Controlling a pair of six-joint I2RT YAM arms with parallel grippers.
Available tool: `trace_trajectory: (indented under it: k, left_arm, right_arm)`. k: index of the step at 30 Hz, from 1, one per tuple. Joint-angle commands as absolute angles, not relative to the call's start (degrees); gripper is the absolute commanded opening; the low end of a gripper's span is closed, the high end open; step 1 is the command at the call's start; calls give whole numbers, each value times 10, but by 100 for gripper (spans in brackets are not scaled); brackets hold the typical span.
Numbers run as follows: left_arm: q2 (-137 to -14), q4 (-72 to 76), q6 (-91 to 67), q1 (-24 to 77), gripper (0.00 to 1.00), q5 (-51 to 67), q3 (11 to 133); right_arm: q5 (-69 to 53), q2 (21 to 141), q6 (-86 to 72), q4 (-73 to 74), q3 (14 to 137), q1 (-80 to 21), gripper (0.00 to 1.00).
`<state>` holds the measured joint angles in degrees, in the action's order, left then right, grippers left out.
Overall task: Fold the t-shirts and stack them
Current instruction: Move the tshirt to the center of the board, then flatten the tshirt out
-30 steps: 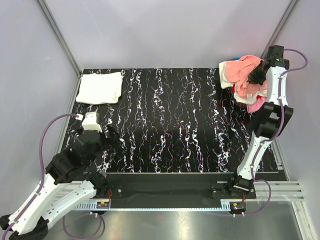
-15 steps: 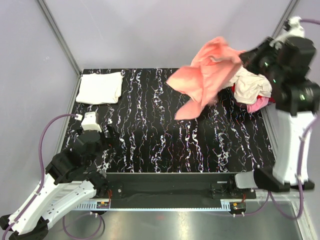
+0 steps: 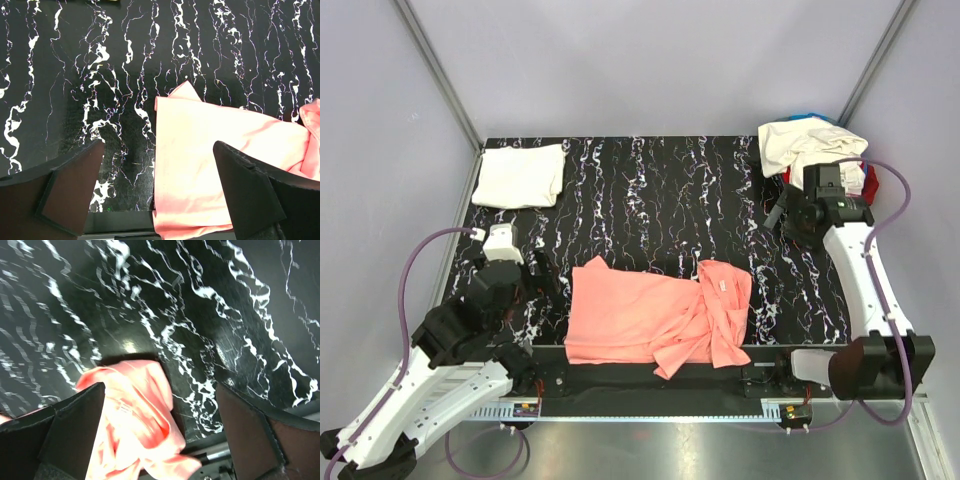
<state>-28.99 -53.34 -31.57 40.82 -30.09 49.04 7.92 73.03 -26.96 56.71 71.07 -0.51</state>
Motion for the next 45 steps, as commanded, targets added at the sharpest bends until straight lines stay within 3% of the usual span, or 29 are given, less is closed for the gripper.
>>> trace_trajectory:
  k: [1,5,8,11,17,22,26,35,45]
  left_arm:
    - [-300,-518,-317,409,99,-315,497]
    - [-307,-517,-316,408,99,-311,498]
    - [-304,-517,-317,408,99,-310,498]
    - [-300,-517,-317,408,99,-309,497]
    - [-300,-518,-318,408,99,-311,497]
    - [-308,-520,-319,407,99,-316,499]
    - [-315,-522,-321,407,99,-316,501]
    - [-317,-523,-322,407,99,-318,501]
    - [-308,-523,-322,406,99,-320,501]
  right_arm:
    - [91,657,-275,548,764,-4,100]
    - [-23,589,-286,554,723,-4,100]
    - [-93,514,-322,552,622,-25,99]
    - [-149,434,-376,548,500,-65,88]
    - [-159,331,-470,570,338,-151,81]
    - [-133,338,-448,610,319,-192,73]
    - [-132,331,-454,607,316,-194,61]
    - [-138,447,-427,540,316,-201,69]
    - [-140,536,-442,466,270,-260,57]
